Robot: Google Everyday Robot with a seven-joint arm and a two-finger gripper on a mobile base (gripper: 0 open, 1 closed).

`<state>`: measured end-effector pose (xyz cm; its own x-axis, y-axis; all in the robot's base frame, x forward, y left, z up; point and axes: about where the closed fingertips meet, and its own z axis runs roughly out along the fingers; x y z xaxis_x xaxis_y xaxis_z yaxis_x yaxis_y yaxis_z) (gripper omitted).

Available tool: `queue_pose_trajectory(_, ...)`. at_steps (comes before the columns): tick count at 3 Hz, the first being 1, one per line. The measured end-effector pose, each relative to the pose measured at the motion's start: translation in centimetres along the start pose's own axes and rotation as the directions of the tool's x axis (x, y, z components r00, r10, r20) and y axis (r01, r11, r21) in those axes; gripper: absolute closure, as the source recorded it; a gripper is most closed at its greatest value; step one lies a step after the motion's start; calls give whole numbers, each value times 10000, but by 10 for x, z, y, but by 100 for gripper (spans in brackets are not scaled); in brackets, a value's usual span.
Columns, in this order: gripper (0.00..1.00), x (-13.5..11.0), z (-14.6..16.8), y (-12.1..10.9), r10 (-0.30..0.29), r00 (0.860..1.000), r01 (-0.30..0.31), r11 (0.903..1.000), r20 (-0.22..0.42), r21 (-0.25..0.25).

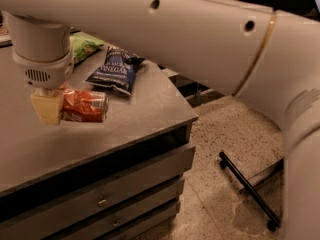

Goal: Place coke can upright

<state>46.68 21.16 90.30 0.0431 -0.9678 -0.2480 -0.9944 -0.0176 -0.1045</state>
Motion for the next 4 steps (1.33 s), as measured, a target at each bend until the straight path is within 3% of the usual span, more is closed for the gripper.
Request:
queue_pose_trajectory(1, 100, 22, -21, 14, -365, 9953, 296, 9966, 900, 764)
queue_pose_trajectory(2, 100, 52, -44, 15, -426, 9724, 110, 9905, 2296, 1371)
queue_pose_trajectory(3, 100, 54, -62, 4, -691, 9419, 37, 9807, 3286, 1956)
queue_pose_trajectory(4, 100, 64, -48, -4, -678, 9330, 12, 9827, 3533, 1855)
